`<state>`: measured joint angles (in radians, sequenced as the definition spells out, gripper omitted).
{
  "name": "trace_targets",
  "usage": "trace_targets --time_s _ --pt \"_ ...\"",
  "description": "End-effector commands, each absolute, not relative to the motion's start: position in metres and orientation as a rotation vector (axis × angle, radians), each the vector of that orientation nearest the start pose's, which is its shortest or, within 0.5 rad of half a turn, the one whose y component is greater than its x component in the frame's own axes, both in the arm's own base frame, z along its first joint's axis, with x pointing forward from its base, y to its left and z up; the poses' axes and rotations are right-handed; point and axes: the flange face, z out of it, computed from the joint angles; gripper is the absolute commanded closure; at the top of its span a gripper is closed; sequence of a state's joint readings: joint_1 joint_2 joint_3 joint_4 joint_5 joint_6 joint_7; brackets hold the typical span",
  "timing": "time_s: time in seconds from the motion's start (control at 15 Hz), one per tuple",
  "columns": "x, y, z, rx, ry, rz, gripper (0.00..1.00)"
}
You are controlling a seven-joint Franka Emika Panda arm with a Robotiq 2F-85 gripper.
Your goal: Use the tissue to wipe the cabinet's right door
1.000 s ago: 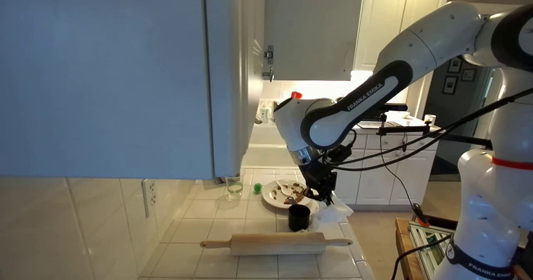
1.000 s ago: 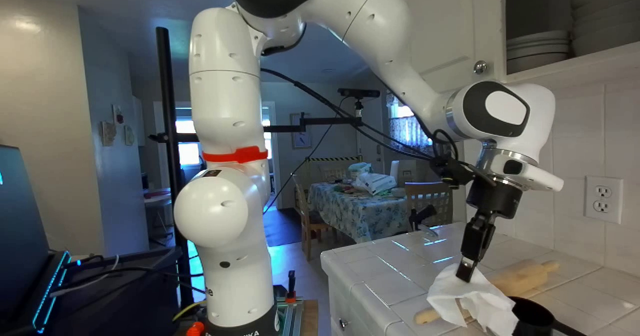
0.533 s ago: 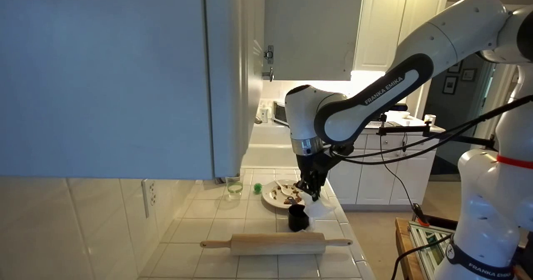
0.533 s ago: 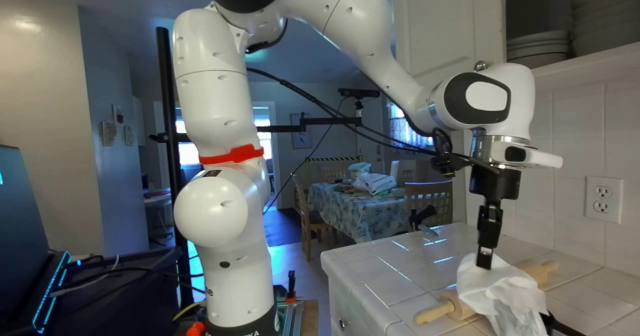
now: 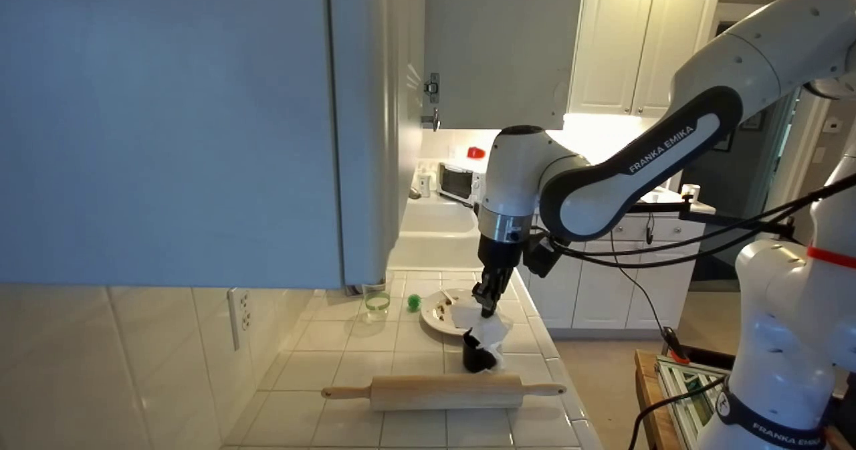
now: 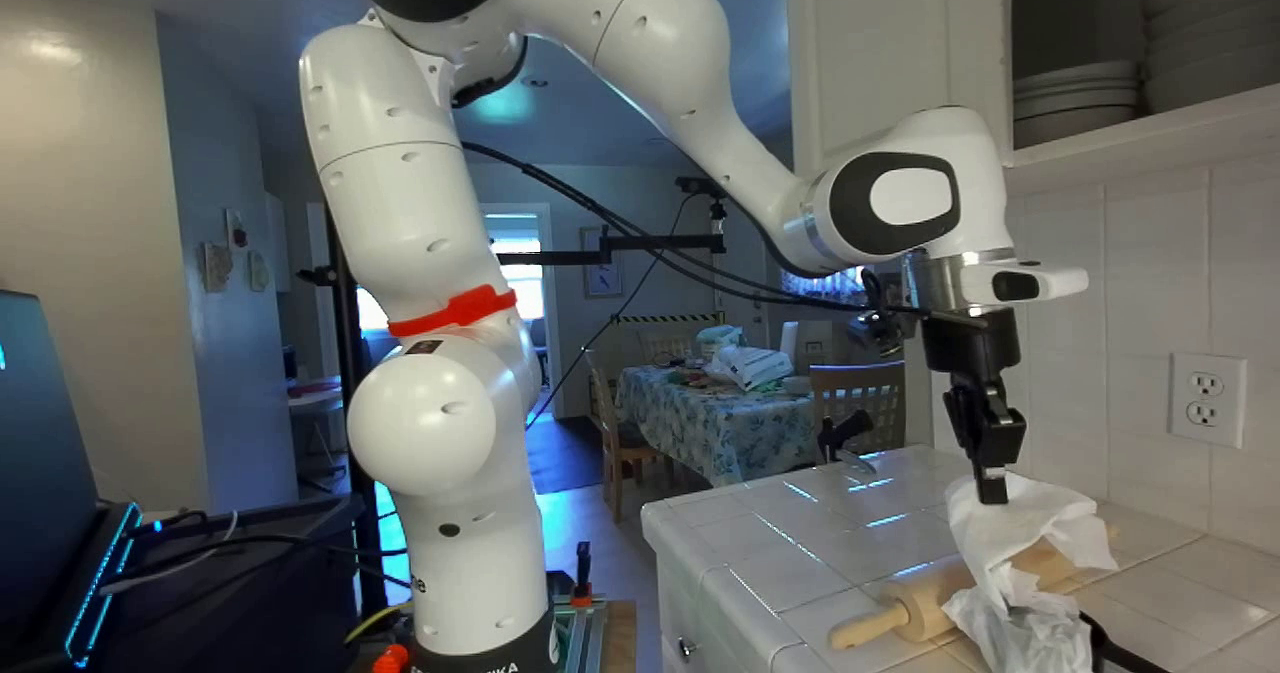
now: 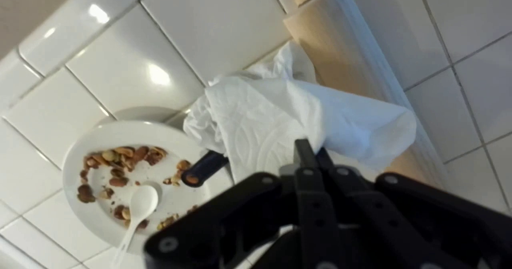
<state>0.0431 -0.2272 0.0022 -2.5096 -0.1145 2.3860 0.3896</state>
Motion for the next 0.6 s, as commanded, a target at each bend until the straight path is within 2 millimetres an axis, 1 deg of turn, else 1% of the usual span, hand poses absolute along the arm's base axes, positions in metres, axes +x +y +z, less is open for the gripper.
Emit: trace_targets --time_s 0.0,0.33,0.53 --pt "0.433 0.019 0.38 -3.133 0.219 -0.34 1.0" --pt "0.419 0.022 0.386 -3.119 0.095 -0.44 1.0" --pt "0.409 0.024 0.395 -3.123 0.062 -0.492 1.0"
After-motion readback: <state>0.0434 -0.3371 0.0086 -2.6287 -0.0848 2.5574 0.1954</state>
